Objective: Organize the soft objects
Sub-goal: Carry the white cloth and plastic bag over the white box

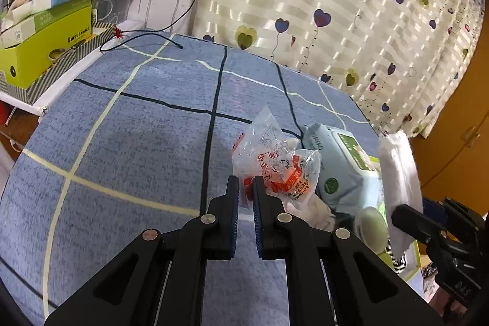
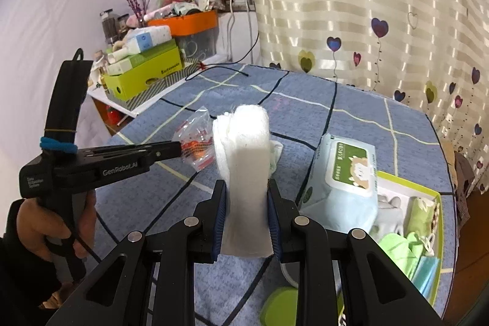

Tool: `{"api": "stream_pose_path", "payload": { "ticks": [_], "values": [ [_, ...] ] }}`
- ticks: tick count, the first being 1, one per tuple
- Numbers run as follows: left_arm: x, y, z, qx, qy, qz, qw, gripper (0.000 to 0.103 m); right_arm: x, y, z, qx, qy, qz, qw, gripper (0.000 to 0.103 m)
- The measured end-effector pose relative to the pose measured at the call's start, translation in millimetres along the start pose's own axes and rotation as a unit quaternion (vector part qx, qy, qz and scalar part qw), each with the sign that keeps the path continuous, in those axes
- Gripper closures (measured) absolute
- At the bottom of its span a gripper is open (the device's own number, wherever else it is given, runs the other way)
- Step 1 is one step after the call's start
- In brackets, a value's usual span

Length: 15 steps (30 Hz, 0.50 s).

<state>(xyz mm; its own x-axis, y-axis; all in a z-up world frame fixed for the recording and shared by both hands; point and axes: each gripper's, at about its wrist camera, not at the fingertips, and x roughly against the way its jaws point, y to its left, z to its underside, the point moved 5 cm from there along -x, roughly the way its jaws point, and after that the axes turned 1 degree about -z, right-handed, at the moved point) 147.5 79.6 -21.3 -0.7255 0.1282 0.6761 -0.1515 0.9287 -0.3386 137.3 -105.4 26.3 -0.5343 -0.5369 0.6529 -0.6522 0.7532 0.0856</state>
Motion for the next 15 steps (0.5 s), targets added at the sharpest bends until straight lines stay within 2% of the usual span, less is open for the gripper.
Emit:
{"api": "stream_pose_path", "payload": {
  "ticks": [15],
  "values": [
    [38.2,-48.2,11.7,-0.033,-0.02,0.035,0.9987,0.094,53.8,-22.4,21.1,-0.032,-0.031,0.028,0.999,0.079]
  ]
}}
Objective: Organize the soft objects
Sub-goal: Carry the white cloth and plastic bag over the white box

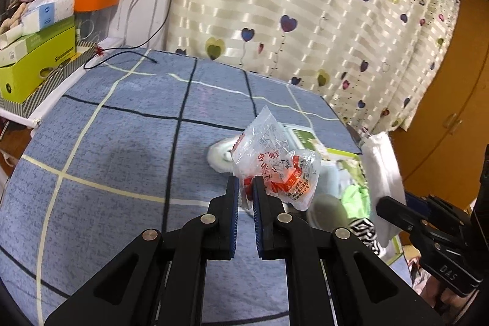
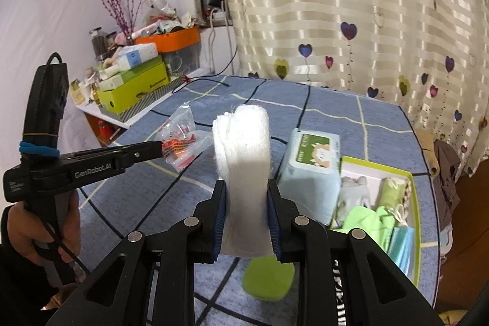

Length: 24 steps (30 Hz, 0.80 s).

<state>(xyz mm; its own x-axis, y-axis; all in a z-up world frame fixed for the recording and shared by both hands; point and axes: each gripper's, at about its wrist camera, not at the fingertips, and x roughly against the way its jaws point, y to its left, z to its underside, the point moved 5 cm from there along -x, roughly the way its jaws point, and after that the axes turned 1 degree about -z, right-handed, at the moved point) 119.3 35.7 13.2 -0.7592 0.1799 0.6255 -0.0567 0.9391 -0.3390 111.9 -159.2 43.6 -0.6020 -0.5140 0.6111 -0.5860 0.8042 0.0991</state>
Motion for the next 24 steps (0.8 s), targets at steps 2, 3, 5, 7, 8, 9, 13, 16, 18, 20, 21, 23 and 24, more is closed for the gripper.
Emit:
{"api": "stream_pose_path", "payload": {
  "ticks": [2,3,5,7,8,9,13,16,18,20,21,23,24],
  "values": [
    [1.7,-8.0,1.6,-0.005,0.0,0.004,1.0,0.094,6.1,-4.7,2.5,-0.004,-0.003,0.004,1.0,0.079],
    [2.1,-11.1,1.9,-0.007,0.001,0.006,1.0,0.094,8.4,-6.6,3.2,-0.006,-0.005,0.005,1.0,0.079],
    [3.1,-18.7,2.6,-0.013,0.001,0.011,0.9999,0.094,14.0,-11.0,5.3,-0.009,-0.008,0.008,1.0,0.079],
    [3.7,-26.6,3.1,-0.019,0.002,0.015,0.9997,0.094,19.2,-15.9,7.1,-0.014,-0.012,0.01,1.0,0.079],
    [3.8,-30.6,3.2,-0.022,0.002,0.017,0.9996,0.094,21.6,-18.4,8.0,-0.016,-0.014,0.012,1.0,0.079],
    [3.9,-34.2,3.4,-0.025,0.002,0.018,0.9995,0.094,23.8,-21.0,8.9,-0.018,-0.016,0.013,1.0,0.079],
    [2.8,-50.6,5.8,-0.037,0.005,0.027,0.9989,0.094,32.9,-32.0,13.2,-0.028,-0.022,0.018,0.999,0.079],
    [0.9,-64.6,8.4,-0.046,0.008,0.035,0.9983,0.094,39.0,-41.7,16.8,-0.036,-0.025,0.024,0.999,0.079],
    [-1.4,-73.5,10.6,-0.052,0.011,0.041,0.9978,0.094,42.7,-47.9,19.9,-0.041,-0.026,0.028,0.998,0.079],
    [-3.6,-83.5,13.3,-0.057,0.014,0.048,0.9971,0.094,47.3,-54.8,23.1,-0.046,-0.028,0.033,0.998,0.079],
    [-4.6,-87.5,14.1,-0.059,0.016,0.05,0.9968,0.094,49.6,-59.5,24.7,-0.05,-0.028,0.036,0.998,0.079],
    [-6.7,-96.1,16.1,-0.065,0.02,0.057,0.9961,0.094,54.0,-67.2,27.8,-0.056,-0.03,0.042,0.997,0.079],
    [-7.6,-101.2,17.3,-0.068,0.021,0.06,0.9956,0.094,56.2,-70.6,29.3,-0.059,-0.031,0.044,0.997,0.079]
  ]
}}
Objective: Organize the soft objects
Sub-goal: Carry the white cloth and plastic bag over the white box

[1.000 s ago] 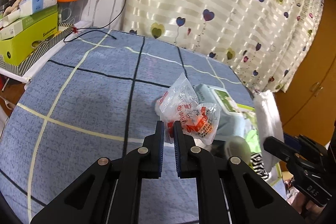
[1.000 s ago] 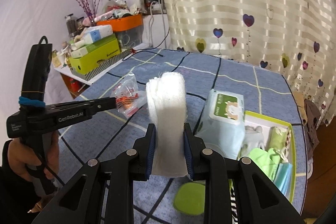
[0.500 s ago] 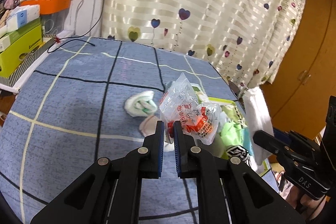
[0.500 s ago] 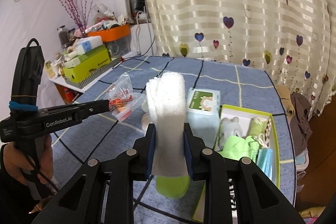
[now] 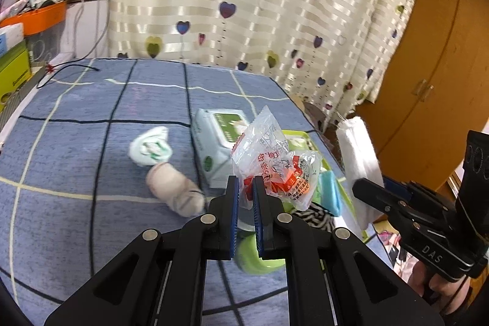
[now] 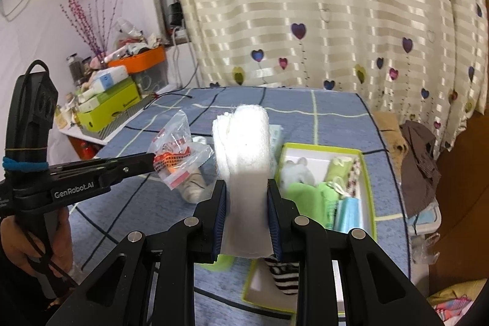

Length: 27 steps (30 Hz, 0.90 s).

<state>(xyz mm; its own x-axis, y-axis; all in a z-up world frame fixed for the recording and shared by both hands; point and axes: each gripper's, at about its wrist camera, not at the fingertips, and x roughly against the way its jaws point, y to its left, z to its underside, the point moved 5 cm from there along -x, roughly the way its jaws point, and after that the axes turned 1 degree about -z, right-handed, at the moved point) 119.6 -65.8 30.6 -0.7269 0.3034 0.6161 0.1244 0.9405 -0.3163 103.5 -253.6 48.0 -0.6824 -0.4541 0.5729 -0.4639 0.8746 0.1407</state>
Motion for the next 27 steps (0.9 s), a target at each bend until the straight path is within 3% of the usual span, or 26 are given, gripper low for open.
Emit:
{"api": "stream_pose_path", "payload": {
  "ticks": [15,27],
  "values": [
    [-17.6,-45.4,3.5,-0.031,0.014,0.037,0.9987,0.094,17.0,-58.8,17.6,-0.044,0.001,0.042,0.998,0.079],
    [-27.5,-55.0,10.4,-0.038,0.028,0.048,0.9978,0.094,-3.1,-89.9,53.6,-0.076,0.042,0.059,0.994,0.079]
  ]
}}
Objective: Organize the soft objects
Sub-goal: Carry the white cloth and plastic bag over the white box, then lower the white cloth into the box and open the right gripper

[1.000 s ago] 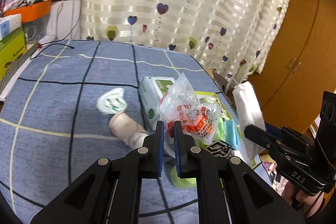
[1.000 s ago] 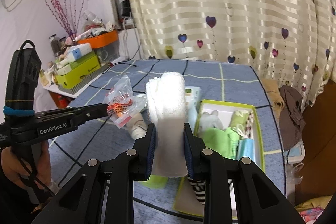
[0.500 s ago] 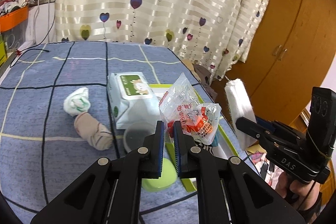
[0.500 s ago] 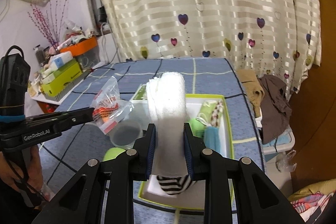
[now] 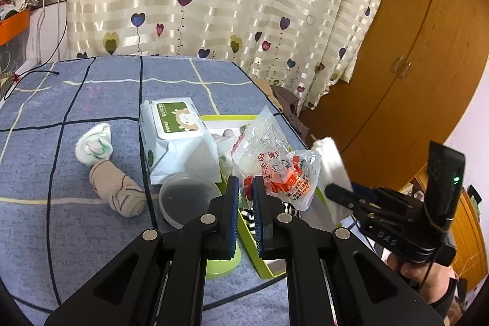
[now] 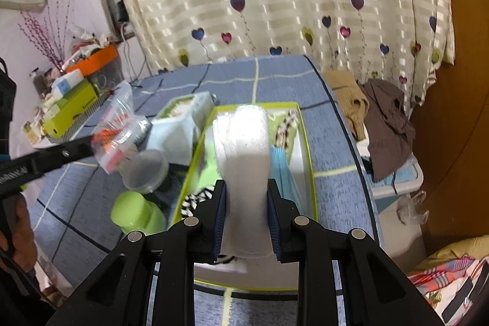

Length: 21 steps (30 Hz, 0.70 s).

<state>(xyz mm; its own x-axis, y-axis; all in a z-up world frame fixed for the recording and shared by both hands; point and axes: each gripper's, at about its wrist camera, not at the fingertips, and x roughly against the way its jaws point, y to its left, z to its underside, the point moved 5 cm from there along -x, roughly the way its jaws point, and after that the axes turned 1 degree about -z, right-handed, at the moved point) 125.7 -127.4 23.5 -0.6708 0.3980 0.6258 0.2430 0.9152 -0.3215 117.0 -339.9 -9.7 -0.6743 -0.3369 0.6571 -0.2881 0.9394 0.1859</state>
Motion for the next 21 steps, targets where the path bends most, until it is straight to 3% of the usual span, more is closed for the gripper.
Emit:
{"api": "stream_pose_path", "payload": {
  "ticks": [21],
  "values": [
    [-29.9,-21.0,13.0,-0.015,0.036,0.008,0.9992,0.094,-40.0,-18.7,44.3,-0.022,0.069,-0.007,0.997,0.076]
  ]
}}
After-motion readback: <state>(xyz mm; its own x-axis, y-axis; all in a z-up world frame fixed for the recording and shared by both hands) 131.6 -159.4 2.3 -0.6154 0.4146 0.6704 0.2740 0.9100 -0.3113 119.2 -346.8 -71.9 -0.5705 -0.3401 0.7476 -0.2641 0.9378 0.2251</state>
